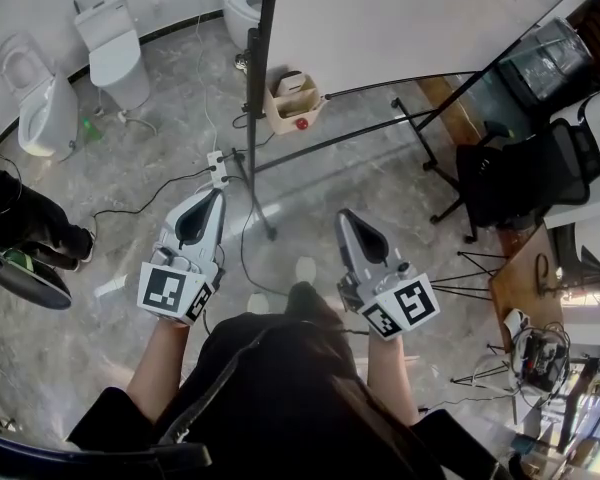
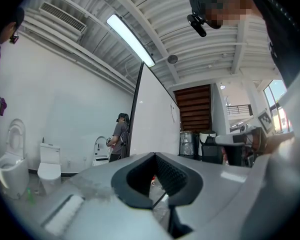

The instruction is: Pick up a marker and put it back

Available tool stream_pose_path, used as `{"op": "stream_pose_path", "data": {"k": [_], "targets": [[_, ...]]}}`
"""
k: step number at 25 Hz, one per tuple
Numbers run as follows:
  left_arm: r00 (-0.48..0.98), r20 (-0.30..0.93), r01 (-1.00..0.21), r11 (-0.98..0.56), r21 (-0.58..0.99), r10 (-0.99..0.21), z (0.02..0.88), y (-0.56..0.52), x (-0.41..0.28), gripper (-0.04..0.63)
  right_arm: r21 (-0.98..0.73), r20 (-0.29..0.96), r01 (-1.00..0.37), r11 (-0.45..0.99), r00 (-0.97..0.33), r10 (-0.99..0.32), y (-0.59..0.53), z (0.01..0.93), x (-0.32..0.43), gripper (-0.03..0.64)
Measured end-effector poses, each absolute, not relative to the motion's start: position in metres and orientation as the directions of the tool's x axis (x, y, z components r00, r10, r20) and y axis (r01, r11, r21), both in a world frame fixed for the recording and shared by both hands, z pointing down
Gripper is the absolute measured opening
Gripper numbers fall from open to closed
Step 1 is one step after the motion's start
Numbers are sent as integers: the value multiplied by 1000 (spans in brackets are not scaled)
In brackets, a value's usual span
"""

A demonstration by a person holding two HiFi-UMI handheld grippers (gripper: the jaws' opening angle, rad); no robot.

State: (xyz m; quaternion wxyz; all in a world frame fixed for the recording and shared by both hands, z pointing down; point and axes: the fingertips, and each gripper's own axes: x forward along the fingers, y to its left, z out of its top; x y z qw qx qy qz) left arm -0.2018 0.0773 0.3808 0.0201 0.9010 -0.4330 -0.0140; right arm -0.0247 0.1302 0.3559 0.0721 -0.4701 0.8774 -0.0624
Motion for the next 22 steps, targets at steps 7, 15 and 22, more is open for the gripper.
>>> {"op": "stream_pose_path", "data": {"k": [7, 15, 22], "targets": [[633, 5, -774, -632, 32, -774, 383, 57, -179, 5, -189, -67, -802, 566, -565, -823, 103, 359, -3, 9], [580, -24, -814, -580, 30, -814, 368, 6, -142, 5, -180, -77, -768, 615, -612, -787, 47, 356, 33, 9], [516, -24, -856, -516, 9, -856, 363, -30, -115, 5, -180, -101, -715, 675, -670, -736, 1, 349, 64, 9]]}}
